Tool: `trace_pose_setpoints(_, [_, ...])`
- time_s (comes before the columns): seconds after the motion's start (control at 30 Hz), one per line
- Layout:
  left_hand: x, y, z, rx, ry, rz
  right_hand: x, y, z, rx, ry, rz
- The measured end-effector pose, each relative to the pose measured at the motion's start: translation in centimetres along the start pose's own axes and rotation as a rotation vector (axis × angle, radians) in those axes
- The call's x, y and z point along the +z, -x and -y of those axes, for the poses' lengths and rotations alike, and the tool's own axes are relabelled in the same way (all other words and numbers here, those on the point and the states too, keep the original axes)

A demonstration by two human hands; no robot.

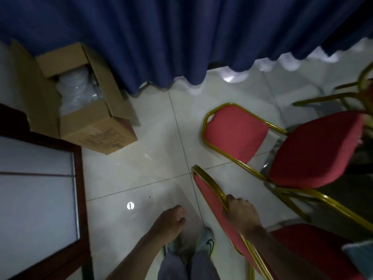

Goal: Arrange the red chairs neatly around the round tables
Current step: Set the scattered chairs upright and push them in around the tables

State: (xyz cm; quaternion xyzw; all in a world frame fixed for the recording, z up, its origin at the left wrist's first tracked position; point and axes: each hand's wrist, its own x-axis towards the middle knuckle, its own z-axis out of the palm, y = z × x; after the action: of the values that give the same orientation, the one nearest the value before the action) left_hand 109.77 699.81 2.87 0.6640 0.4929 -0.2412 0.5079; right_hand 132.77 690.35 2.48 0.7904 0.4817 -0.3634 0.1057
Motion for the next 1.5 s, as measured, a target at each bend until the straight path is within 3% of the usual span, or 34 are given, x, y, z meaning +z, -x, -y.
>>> trace_pose_setpoints(0.1, [-1.4, 2.0, -3.8, 0.14, -0.042, -0.282, -3.8, 2.5, 0.5, 0.005, -0.016, -0.027])
trace_pose_setpoints(0.27, [-5.1, 4.2, -10.2, 0.529, -0.272, -0.519, -9.1, 6.8, 1.5, -0.014, -0.057, -0.116])
trace_pose_setpoints(0.33, [-6.5, 4.5, -12.5, 0.577, -0.368, -0.588, -10.5, 8.5, 2.0, -0.025, -0.084, -0.158])
trace_pose_setpoints(0.47, [-8.9, 5.9, -15.9, 0.407, -0.629, -0.33, -12.5, 12.9, 3.0, -0.037, -0.121, -0.208])
trace_pose_setpoints(0.53, [-9.8, 6.6, -16.8, 0.389, -0.758, -0.279, -13.0, 15.3, 3.6, -0.039, -0.122, -0.23])
trace_pose_setpoints(0.7, [-12.8, 7.7, -18.4, 0.577, -0.986, -0.356, -14.4, 21.0, 4.6, -0.009, -0.159, -0.288])
trace_pose_setpoints(0.83, [-14.2, 10.2, -19.1, 0.674, -1.247, -0.185, -13.7, 24.3, 4.7, -0.012, -0.186, -0.318])
trace_pose_setpoints(1.0, [-12.2, 13.4, -20.1, 0.806, -1.253, 0.038, -11.6, 29.1, 3.5, 0.049, -0.264, -0.331])
trace_pose_setpoints(1.23, [-11.6, 15.2, -25.8, 0.934, -1.362, 0.085, -12.2, 32.1, 0.1, 0.214, -0.447, -0.439])
trace_pose_setpoints(1.37, [-10.6, 17.4, -30.9, 0.978, -1.495, 0.153, -14.1, 33.3, -1.4, 0.289, -0.49, -0.332])
trace_pose_setpoints(1.5, [-9.1, 20.0, -35.1, 1.011, -1.629, 0.254, -17.2, 32.0, 0.8, 0.232, -0.489, -0.317])
